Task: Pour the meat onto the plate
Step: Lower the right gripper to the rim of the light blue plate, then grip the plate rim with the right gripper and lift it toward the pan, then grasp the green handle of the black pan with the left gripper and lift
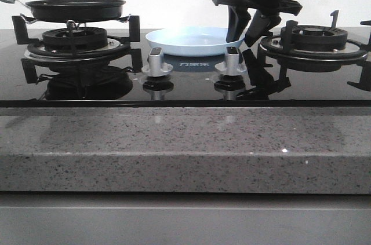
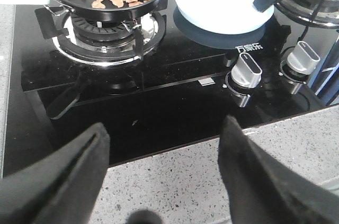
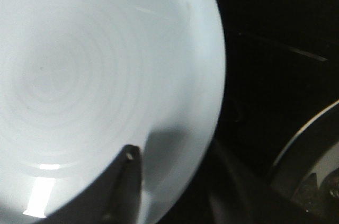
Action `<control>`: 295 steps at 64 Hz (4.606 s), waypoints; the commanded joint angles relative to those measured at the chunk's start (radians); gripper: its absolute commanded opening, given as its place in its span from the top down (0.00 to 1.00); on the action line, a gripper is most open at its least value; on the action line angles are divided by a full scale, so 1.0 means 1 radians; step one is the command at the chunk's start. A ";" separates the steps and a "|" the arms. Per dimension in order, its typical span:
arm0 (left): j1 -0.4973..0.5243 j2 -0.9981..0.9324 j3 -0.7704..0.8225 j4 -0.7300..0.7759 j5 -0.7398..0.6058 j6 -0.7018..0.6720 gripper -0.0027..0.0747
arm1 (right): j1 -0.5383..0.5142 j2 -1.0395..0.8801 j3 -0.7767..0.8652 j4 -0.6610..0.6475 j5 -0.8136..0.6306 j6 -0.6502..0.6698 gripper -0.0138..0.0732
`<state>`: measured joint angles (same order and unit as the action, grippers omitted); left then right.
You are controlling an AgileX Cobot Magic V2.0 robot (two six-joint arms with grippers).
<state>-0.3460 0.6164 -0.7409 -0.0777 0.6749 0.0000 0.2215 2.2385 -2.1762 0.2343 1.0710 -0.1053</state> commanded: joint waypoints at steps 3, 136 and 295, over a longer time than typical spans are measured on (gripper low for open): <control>-0.009 0.007 -0.025 -0.012 -0.071 0.000 0.40 | -0.003 -0.061 -0.036 0.021 -0.024 0.000 0.67; -0.009 0.007 -0.025 0.011 -0.109 0.000 0.29 | 0.119 -0.672 0.813 0.118 -0.356 -0.057 0.92; 0.577 1.118 -0.638 -1.361 0.046 0.573 0.96 | 0.119 -0.672 0.813 0.118 -0.356 -0.057 0.92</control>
<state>0.2297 1.7867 -1.3496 -1.4252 0.7112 0.5568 0.3418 1.6155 -1.3372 0.3312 0.7638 -0.1517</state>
